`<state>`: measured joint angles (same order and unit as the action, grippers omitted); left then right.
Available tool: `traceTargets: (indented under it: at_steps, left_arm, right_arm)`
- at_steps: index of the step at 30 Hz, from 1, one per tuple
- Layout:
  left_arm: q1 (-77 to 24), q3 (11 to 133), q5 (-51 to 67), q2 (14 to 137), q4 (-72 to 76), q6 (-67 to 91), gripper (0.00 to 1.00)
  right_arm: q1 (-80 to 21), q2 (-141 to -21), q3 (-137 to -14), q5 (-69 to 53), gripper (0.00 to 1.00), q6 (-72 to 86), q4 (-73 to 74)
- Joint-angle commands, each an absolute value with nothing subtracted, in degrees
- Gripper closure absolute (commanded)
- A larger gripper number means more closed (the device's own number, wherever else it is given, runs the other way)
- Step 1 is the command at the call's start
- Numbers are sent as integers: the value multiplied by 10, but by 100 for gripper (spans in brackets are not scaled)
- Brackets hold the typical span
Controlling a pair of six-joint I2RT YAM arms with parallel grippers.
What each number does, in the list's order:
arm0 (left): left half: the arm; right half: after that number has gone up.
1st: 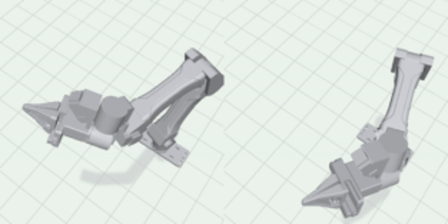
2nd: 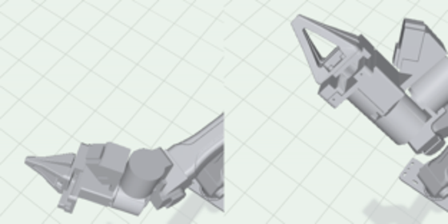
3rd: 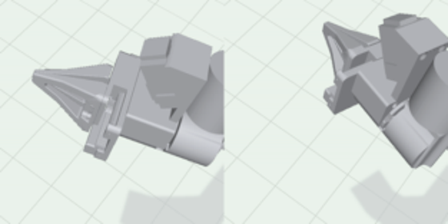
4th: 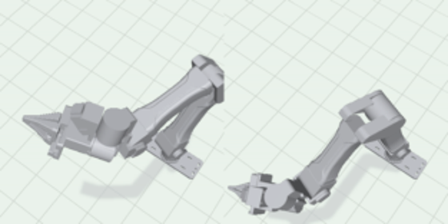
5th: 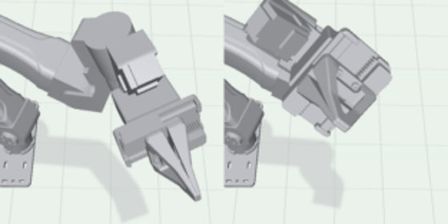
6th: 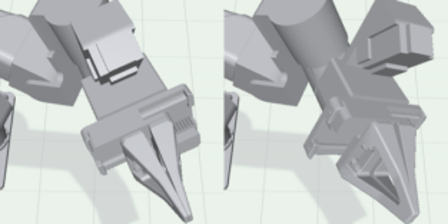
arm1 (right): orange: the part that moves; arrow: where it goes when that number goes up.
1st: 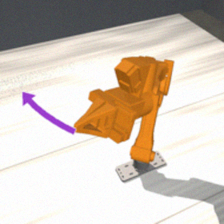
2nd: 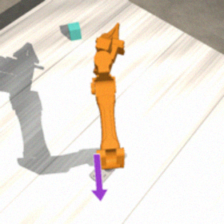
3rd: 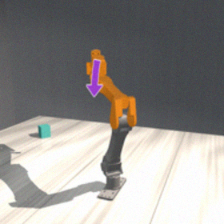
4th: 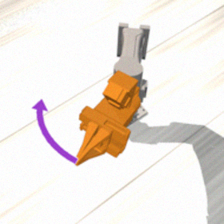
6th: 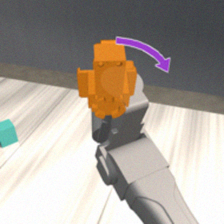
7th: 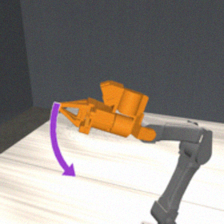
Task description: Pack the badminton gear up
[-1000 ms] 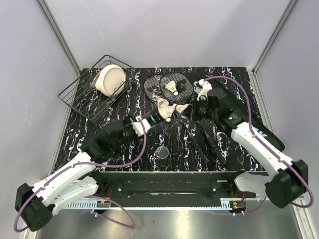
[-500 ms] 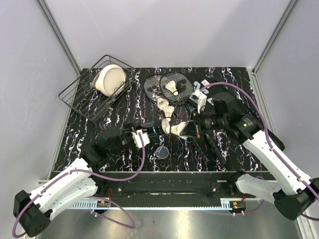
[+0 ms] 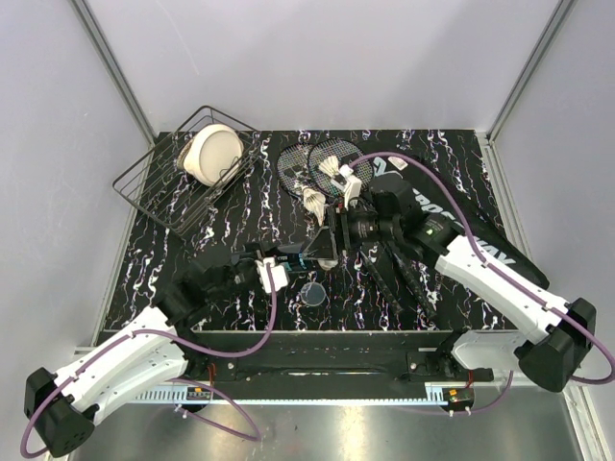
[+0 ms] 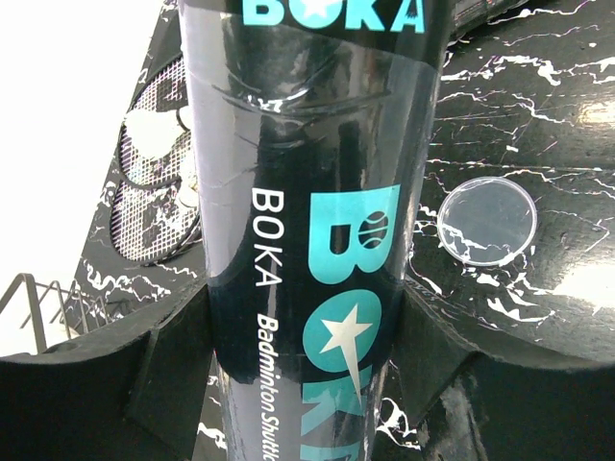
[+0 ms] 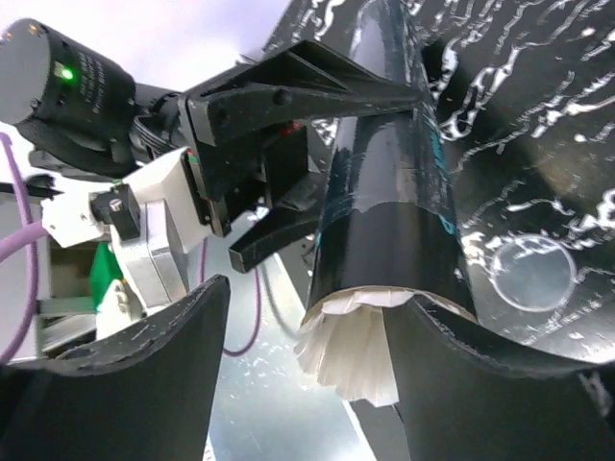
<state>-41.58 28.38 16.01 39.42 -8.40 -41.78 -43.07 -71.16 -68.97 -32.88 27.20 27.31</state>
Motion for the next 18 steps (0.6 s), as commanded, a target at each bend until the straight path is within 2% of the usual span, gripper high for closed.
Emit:
traceTargets:
  at_steps: [1,6,10,14,15,18]
  left_arm:
    - [-420,291,158,375,-32,-403,100]
    - [-420,298,156,384,-25,-390,100]
    - [-420,313,99,392,-24,-350,100]
    - [-420,317,53,389,-18,-331,100]
    - [-420,318,44,388,-16,-329,100]
    - [-419,320,2,392,-7,-321,100]
  right_arm:
    - [-440,-704,-629,-364,28,412,35]
    - [-485,-743,-628,-299,27,437,11]
    - [-495,-739,-614,-187,24,455,11]
    - [-494,-680,-564,-76,10,483,-16]
    - [-495,-669,-560,-63,3,485,-26]
    - [-476,-643,-568,-56,0,484,-11]
